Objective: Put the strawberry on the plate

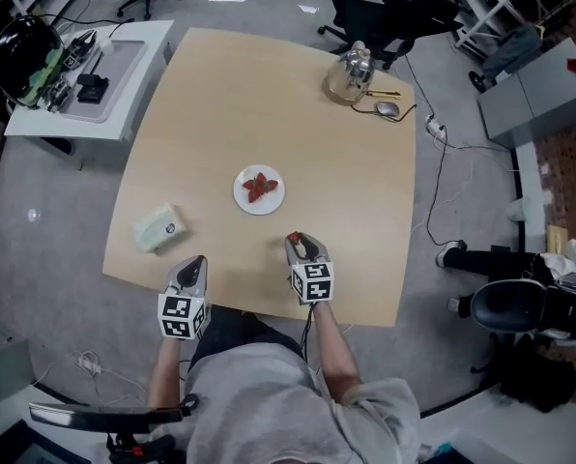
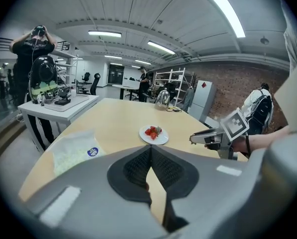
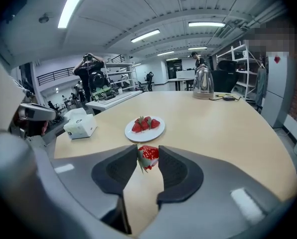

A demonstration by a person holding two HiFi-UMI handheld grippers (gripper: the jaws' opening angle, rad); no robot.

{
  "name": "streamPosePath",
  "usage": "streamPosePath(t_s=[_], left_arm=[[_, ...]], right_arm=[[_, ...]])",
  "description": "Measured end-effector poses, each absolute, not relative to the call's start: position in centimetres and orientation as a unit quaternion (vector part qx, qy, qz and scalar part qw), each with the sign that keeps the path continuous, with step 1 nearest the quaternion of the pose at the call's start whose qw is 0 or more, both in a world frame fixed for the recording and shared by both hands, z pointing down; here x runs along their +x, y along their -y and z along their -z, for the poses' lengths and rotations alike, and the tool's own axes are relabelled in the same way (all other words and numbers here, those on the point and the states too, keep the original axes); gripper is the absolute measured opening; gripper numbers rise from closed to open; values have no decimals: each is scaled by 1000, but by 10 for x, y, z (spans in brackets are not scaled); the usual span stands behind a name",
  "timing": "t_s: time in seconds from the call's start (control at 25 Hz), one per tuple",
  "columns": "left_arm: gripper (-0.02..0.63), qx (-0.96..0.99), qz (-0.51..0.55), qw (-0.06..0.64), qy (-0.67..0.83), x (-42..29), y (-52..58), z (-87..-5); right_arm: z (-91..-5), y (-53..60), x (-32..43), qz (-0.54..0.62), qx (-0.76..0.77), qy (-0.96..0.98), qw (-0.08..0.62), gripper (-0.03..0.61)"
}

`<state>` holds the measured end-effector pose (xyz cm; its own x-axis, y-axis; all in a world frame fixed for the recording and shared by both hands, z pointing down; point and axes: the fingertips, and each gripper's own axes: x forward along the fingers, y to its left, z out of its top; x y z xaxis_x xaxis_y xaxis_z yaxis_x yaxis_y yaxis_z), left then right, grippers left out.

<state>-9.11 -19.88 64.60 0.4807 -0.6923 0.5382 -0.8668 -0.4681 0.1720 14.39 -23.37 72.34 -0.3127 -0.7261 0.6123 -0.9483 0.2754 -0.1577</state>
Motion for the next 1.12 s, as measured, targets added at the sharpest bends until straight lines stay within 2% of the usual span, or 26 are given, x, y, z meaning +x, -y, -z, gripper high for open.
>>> streamPosePath(t_s=[1.12], left_arm=[[20,819,-223,247,467,-110,262,-668]], right_arm=[[-763,320,98,-279,498,783,247,138]])
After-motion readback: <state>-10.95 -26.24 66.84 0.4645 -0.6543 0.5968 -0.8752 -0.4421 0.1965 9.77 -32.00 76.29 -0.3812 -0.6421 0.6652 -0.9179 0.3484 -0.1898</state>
